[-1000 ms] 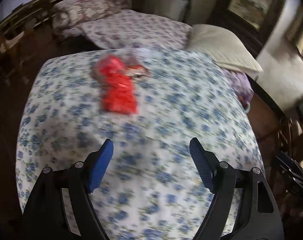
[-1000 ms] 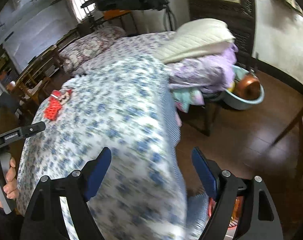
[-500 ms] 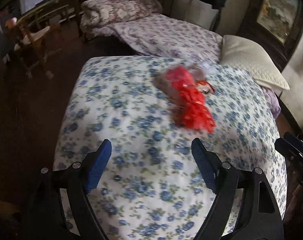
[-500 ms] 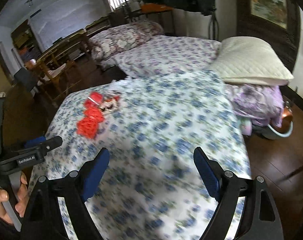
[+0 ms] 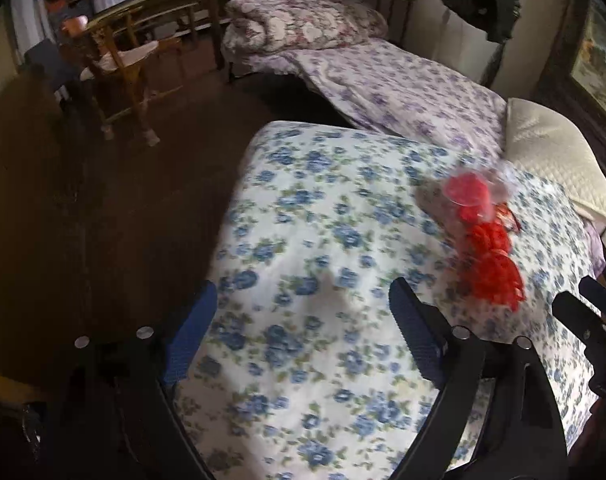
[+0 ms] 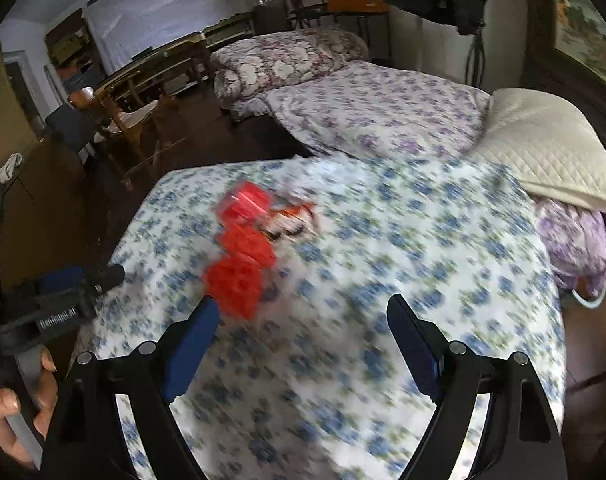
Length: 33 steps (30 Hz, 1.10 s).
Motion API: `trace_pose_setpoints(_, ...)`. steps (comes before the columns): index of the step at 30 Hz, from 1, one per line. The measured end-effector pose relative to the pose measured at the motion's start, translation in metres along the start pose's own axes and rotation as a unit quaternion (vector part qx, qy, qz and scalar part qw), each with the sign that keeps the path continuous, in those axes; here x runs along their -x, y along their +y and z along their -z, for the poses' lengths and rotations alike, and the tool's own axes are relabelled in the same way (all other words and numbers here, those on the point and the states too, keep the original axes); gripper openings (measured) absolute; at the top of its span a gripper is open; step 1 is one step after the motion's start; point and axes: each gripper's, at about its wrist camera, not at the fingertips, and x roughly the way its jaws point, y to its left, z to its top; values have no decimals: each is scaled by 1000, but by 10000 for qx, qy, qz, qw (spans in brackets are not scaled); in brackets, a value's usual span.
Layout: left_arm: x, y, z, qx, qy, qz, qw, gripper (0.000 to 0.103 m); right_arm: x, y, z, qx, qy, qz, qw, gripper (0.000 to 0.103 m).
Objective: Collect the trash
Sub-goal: 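Grasp the red ribbon tassel with the right gripper, then grasp the clear red-lidded cup with the left gripper while the right holds the ribbon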
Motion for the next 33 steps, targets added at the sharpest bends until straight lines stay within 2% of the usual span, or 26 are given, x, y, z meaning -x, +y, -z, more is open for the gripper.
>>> trace_pose_setpoints(4,-8,13,0,268,189,82,9994,86,-17,21,-14,-13,23,-87,10000,84)
trace_pose_setpoints(8,-10,15,2,286,272,148,9991,86,-40,43,-21,101,133,169,9997,84)
trace_pose_setpoints(10,-11,15,3,262,274,161,9992,87,-48,49,-22,197,189,306,9992,79)
trace_pose_setpoints(11,-11,16,3,260,277,154,9992,87,-54,51,-22,243,270,380,9986,70)
trace_pose_setpoints(12,-12,16,3,260,289,146,9991,87,-58,52,-22,272,360,381,9983,53)
trace_pose_setpoints(14,-15,17,3,264,323,167,9990,87,-60,48,-19,205,490,260,9983,31)
trace_pose_setpoints(20,-17,14,4,247,366,217,9988,87,-32,31,-4,-2,354,-102,9993,31)
trace_pose_setpoints(25,-19,2,6,119,382,211,9990,87,2,9,15,-125,235,-50,9996,32)
trace_pose_setpoints(29,-16,-8,11,-42,262,191,9995,87,29,-20,30,-540,91,65,9985,35)
trace_pose_setpoints(31,-14,-8,15,2,188,151,9997,87,37,-33,37,-889,1,-44,9960,35)
trace_pose_setpoints(33,-14,-7,18,97,192,197,9996,87,38,-38,40,-952,-10,-129,9954,33)
